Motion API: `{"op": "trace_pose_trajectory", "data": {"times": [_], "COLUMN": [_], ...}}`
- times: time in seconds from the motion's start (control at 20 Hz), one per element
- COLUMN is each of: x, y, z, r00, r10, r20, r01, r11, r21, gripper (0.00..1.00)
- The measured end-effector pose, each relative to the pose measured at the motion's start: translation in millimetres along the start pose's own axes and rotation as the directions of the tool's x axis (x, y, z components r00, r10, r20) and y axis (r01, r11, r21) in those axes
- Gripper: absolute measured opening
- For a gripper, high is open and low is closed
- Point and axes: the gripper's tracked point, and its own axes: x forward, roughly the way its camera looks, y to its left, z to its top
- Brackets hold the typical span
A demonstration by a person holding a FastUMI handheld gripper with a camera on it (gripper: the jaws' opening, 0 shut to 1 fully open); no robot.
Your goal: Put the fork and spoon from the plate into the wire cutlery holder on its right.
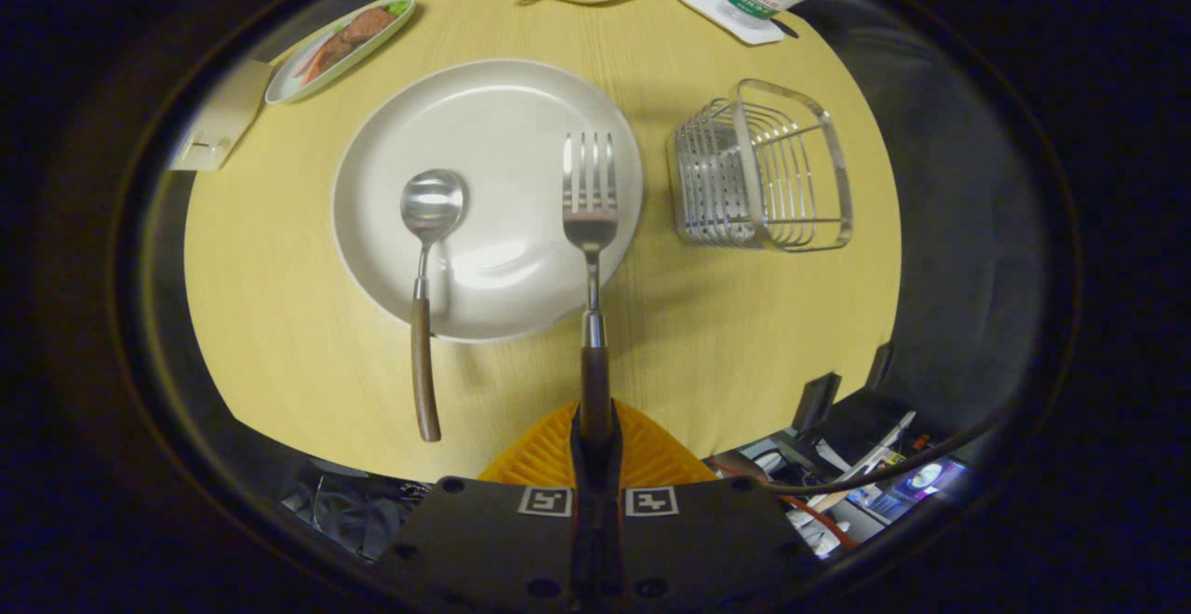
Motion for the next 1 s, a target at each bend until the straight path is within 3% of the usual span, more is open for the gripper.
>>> {"op": "trace_pose_trajectory", "data": {"times": [0.45, 1.0], "x": [-53.6, -21.8], "y": [-53.0, -96.1], "z": [9.3, 14.9], "r00": [1.0, 0.982], "r10": [-0.016, 0.036], "r20": [-0.01, -0.184], "r01": [0.017, -0.005], "r11": [0.995, 0.986], "r21": [0.097, 0.169], "gripper": [0.07, 0.07]}}
